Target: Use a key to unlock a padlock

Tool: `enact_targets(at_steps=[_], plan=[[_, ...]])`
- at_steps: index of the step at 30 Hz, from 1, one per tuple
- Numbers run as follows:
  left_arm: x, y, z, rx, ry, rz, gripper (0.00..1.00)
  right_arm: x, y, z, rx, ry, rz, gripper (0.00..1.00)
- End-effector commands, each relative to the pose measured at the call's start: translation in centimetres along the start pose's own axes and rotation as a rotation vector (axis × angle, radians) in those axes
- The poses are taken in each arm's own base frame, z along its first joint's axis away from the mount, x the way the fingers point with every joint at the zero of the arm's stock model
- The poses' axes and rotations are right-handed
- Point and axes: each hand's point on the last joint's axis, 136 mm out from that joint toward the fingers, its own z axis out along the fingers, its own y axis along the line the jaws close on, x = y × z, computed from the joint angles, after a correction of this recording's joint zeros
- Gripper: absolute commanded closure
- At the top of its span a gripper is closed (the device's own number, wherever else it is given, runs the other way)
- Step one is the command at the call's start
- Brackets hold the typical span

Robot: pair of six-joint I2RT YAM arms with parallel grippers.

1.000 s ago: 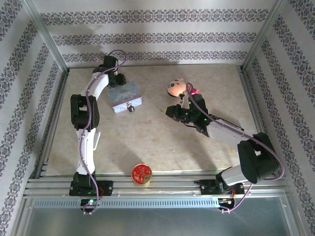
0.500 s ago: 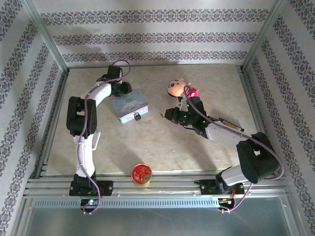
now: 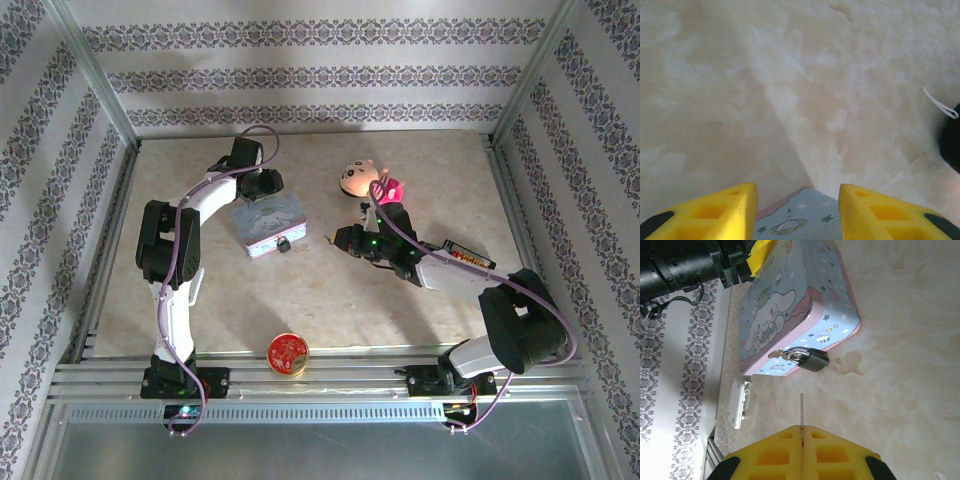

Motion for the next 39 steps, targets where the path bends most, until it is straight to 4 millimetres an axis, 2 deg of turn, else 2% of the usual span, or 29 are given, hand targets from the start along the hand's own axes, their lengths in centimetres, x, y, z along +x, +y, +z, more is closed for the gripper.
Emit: enact_targets(at_steps=[1,5,8,10,11,12,15,17,20,24,29,35,39], plan=[[-0.5,-1.8,-1.2,0.043,-0.038,-0.007,0.53,0.0,0.5,-0.2,-0.009,-0.020,-0.030,1.00],[-2.6,-2.2,-3.7,0.008,-0.116,0.019,0.46,-0.2,0.7,-0.3,-0.008,-0.024,-0.048,1.00],[-4.3,-2.1,-7.3,-0.039,-0.222,0.021,0.43,-0.2,0.4,-0.5,0.011,-0.032,-0.061,1.00],[-4.8,-2.3,-9.6,-0.039,-0.283,0.014,0.40,-0.2,0.0,-0.4,0.022,-0.033,-0.065,1.00],[-4.6,-2.4,-10.7,-0.034,-0.306,0.005,0.32,-0.3,-0.1,-0.4,0.026,-0.034,-0.068,1.00],[-4.3,-2.5,-11.6,-0.033,-0.323,-0.005,0.31,-0.3,-0.2,-0.3,0.029,-0.034,-0.072,1.00],[-1.5,-2.1,-13.5,-0.142,-0.367,-0.011,0.26,-0.4,-0.9,-0.3,0.056,-0.031,-0.086,1.00],[1.3,-1.4,-15.0,-0.268,-0.404,-0.023,0.21,-0.8,-1.5,-0.6,0.074,-0.045,-0.079,1.00],[5.3,-1.2,-15.9,-0.342,-0.402,-0.047,0.17,-1.5,-2.9,-1.5,0.088,-0.066,-0.036,1.00],[10.3,-1.1,-15.6,-0.386,-0.355,-0.060,0.17,-1.8,-3.9,-2.6,0.095,-0.081,-0.028,1.00],[15.4,-1.7,-12.6,-0.372,-0.301,-0.079,0.23,-1.7,-4.7,-3.5,0.139,-0.083,-0.049,1.00],[18.4,-1.6,-8.4,-0.433,-0.212,-0.074,0.31,-1.7,-4.5,-3.8,0.134,-0.093,-0.048,1.00],[19.4,-1.6,-6.1,-0.434,-0.189,-0.083,0.34,-1.8,-4.6,-4.1,0.139,-0.107,-0.043,1.00]])
